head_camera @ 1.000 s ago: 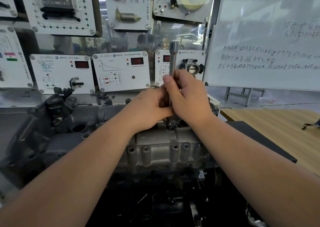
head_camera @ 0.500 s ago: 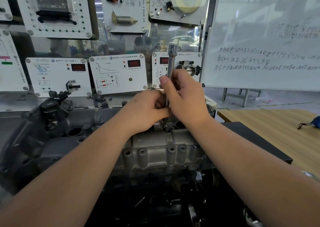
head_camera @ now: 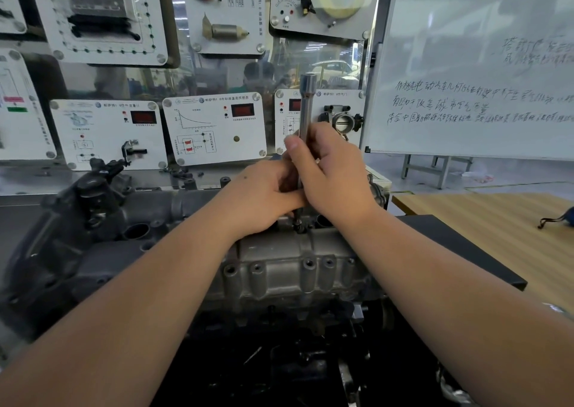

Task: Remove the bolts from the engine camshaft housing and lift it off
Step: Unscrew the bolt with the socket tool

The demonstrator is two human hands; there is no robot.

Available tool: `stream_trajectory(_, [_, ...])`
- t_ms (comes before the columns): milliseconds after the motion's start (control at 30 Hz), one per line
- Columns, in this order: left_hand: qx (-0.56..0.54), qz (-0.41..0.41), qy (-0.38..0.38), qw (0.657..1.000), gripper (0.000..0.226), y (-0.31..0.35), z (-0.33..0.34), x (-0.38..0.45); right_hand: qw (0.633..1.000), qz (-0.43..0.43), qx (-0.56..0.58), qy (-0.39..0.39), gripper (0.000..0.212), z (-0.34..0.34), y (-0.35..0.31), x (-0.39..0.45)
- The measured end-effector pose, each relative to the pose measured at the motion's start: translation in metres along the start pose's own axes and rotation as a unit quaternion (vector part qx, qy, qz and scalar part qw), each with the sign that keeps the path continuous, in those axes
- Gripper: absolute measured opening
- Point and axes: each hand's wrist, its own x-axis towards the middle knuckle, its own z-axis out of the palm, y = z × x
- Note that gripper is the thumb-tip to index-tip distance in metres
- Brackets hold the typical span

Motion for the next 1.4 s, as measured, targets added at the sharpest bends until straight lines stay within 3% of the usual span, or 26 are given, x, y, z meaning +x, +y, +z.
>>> stream_trajectory(333, [0.016,0.027,0.006,0.999,0.018,0.0020,-0.0023,-0.0011,1.000,0.000,0.020,-0.013,0.024,0.0010,0.0021,0.0003])
stream_trajectory(733, [-0.004,0.029,0.004,1.000,0.015,-0.0022,-0.0014,0.0012,0.999,0.012,0.023,-0.035,0.049,0.0030,0.0037,0.0024])
stream_trajectory(900, [-0.001,0.039,0.012,0.999,0.023,0.0026,-0.0022,0.0002,1.000,0.008,-0.003,-0.004,0.022,0.0040,0.0042,0.0019])
stream_trajectory(1000, [-0.011,0.034,0.011,0.999,0.025,0.0015,-0.0021,0.0003,1.000,0.003,-0.018,0.003,0.034,0.0061,0.0013,0.0034])
stream_trajectory(1167, [-0.027,0.032,-0.014,0.999,0.034,0.0010,-0.0030,0.0022,0.999,0.000,-0.005,-0.032,0.042,0.0069,0.0015,0.0048])
stream_trajectory(1400, [-0.034,0.031,-0.025,0.999,0.030,-0.0011,-0.0016,0.0037,1.000,0.007,-0.004,-0.029,0.048,0.0057,0.0038,0.0066])
